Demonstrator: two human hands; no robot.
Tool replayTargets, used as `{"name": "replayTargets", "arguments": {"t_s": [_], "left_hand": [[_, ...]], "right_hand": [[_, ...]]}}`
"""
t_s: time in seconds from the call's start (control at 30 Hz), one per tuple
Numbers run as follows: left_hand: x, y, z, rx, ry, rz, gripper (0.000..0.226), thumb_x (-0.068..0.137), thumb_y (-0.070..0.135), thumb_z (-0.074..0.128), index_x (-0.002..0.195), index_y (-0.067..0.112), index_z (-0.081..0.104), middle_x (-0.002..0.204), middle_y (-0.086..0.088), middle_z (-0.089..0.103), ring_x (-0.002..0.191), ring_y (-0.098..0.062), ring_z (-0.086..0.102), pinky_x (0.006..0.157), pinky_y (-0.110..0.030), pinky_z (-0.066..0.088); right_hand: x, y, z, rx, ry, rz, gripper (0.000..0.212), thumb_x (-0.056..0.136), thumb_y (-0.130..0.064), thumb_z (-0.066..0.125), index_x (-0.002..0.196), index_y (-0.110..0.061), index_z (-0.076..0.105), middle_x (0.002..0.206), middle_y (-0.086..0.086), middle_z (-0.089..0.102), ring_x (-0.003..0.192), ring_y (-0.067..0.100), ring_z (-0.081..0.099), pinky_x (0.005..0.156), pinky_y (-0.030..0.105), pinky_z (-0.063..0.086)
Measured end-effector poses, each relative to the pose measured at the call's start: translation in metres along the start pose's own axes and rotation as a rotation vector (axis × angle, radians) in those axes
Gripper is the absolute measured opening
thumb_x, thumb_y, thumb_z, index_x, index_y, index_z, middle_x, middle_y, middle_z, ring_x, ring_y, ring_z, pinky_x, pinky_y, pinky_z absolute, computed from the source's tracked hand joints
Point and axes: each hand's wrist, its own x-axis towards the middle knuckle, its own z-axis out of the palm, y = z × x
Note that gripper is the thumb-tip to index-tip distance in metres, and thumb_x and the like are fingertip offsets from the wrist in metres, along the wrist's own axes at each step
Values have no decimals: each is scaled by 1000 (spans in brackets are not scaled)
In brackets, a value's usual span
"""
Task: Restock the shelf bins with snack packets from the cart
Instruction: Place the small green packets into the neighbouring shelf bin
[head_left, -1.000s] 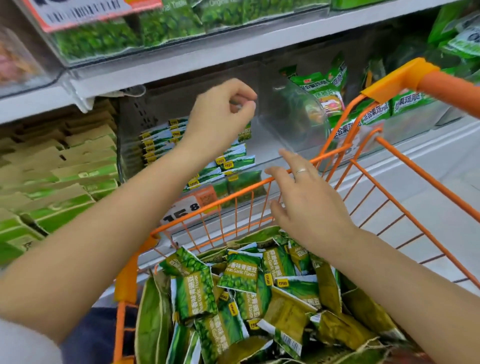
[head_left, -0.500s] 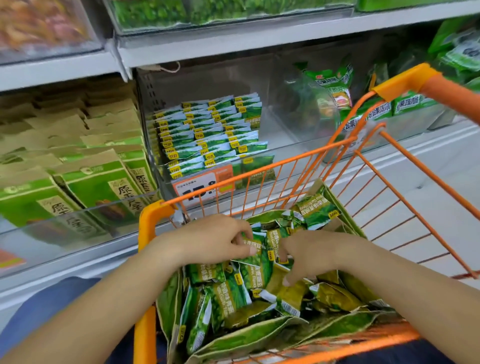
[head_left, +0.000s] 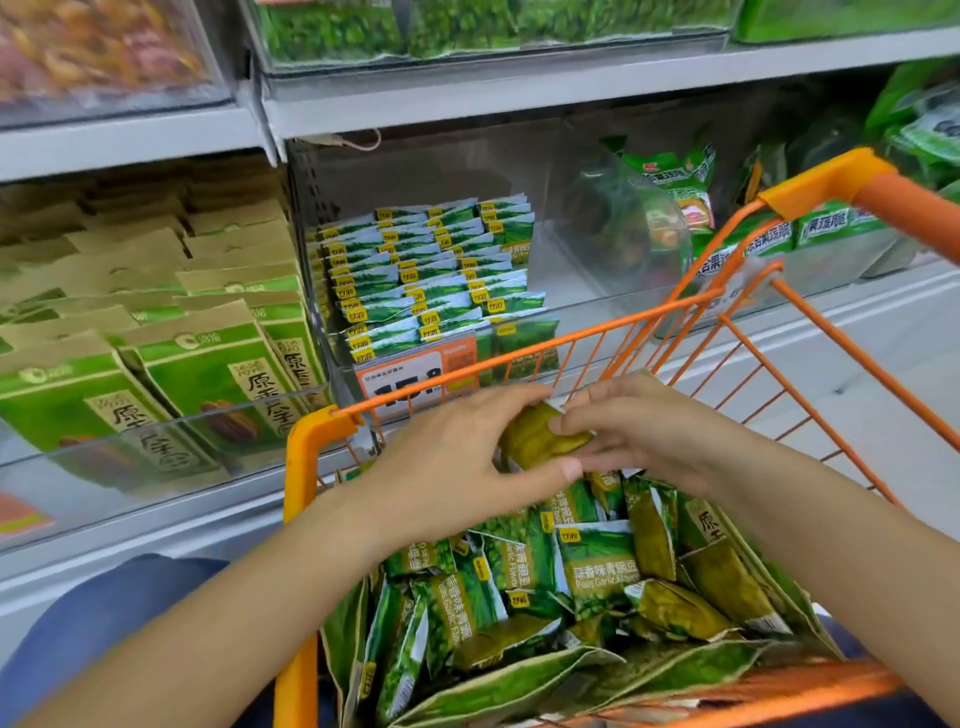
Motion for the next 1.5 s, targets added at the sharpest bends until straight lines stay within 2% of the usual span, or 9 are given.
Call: {"name": "replayTargets", "arguments": {"t_s": [0.13, 0.23, 0.43, 0.53, 0.7, 0.87, 0.93, 1.1, 1.5], "left_hand": [[0, 1, 8, 145, 36, 60, 62, 95, 46, 51, 150, 29, 27, 144, 8, 48, 124, -11, 51, 97, -31, 46], [5, -3, -2, -330, 134, -107, 19, 94, 45, 52, 103, 34, 66, 91, 19, 69, 83, 3, 61, 74, -22, 44], [7, 8, -12, -756, 182, -247, 40, 94, 46, 39, 78, 15, 60, 62, 16, 58, 54, 6, 51, 57, -9, 38], [9, 5, -10, -696, 179, -238, 44, 92, 54, 37, 86, 20, 63, 80, 8, 61, 67, 2, 54, 67, -20, 39], [16, 1, -20, -638, 220, -178, 45, 85, 51, 63, 91, 7, 61, 80, -4, 63, 76, -16, 57, 72, -33, 43], [63, 5, -52, -245, 157, -121, 26, 73, 35, 82, 93, 23, 70, 83, 6, 73, 75, -8, 68, 76, -37, 55], [84, 1, -59, -198, 300, -135, 26, 70, 40, 79, 87, 22, 69, 78, 6, 71, 72, -13, 68, 74, -38, 55], [157, -21, -55, -99, 420, -240, 37, 79, 19, 73, 113, 16, 58, 109, -5, 64, 98, -27, 62, 81, -32, 49], [255, -75, -25, 144, 200, -473, 46, 85, 27, 74, 127, 12, 62, 134, -7, 59, 120, -27, 56, 97, -33, 45]], "right_hand": [[-7, -1, 6, 286, -47, -17, 22, 85, -21, 67, 95, -2, 66, 75, 10, 68, 65, 17, 70, 64, 24, 59], [-5, 2, 4, 208, 95, -89, 30, 84, -38, 65, 91, -9, 69, 77, 6, 67, 74, 17, 71, 67, 28, 59], [-12, 2, 8, 205, -59, -92, 17, 67, -30, 74, 82, -26, 66, 82, -6, 73, 85, 9, 70, 84, 32, 56], [-15, -4, 11, 263, -108, -170, 18, 74, -20, 69, 57, -24, 65, 64, -11, 64, 64, 1, 64, 78, 25, 55], [-14, -13, 6, 35, 43, -405, 14, 87, -11, 65, 83, -24, 64, 62, -15, 64, 62, -4, 60, 65, 14, 48], [0, -17, -5, -118, 402, -610, 16, 89, -15, 66, 94, -29, 64, 88, -14, 66, 79, -9, 60, 76, 13, 45], [6, -11, -11, -507, 581, -644, 28, 95, -28, 56, 124, -29, 57, 116, -14, 60, 109, 0, 52, 93, 21, 39], [19, 10, -13, -1185, 482, -497, 60, 101, -43, 35, 153, -23, 13, 161, 4, 6, 148, 21, -1, 119, 35, 1], [17, 10, -8, -1053, 414, -499, 68, 98, -33, 45, 153, -24, 5, 160, -1, -13, 145, 17, -20, 113, 25, -9]]}}
